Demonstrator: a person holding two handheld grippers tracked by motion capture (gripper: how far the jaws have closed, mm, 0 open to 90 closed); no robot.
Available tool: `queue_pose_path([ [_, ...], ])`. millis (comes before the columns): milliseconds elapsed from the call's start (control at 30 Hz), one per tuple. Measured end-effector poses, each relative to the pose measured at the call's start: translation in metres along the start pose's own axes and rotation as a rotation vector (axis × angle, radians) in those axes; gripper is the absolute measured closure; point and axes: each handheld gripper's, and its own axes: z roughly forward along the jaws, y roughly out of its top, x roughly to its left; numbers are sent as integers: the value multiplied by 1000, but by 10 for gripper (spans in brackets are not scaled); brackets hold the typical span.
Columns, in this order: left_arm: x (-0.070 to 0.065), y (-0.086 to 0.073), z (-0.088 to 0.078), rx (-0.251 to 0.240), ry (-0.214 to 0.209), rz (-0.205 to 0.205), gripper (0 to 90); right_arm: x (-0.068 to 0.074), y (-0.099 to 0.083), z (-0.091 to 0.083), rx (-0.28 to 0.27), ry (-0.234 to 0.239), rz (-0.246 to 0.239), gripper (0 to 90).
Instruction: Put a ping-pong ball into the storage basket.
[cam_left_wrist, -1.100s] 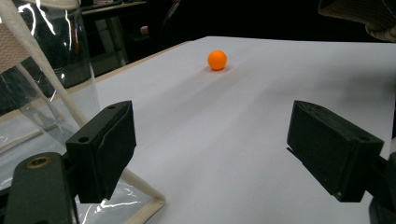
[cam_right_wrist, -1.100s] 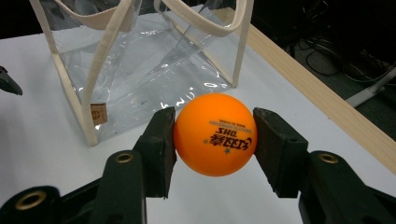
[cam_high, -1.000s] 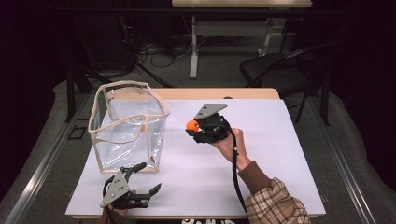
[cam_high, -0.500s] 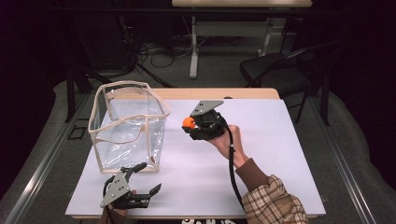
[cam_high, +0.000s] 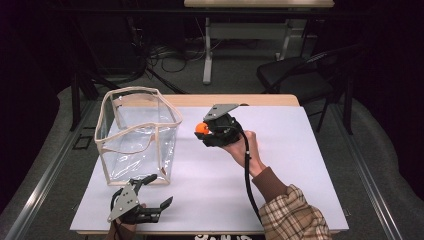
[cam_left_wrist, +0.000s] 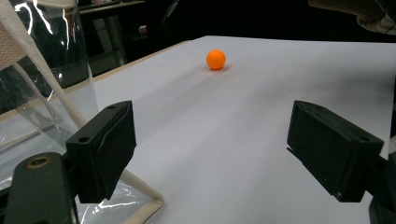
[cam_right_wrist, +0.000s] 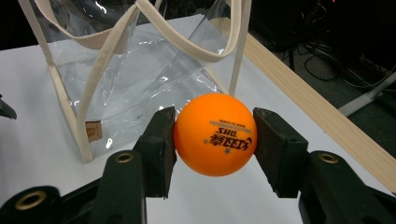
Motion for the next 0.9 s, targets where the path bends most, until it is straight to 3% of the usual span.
queue_pose_path([
  [900,0,0,1,3,-7,-3,155,-5,34,10,-4,-2,-15,506],
])
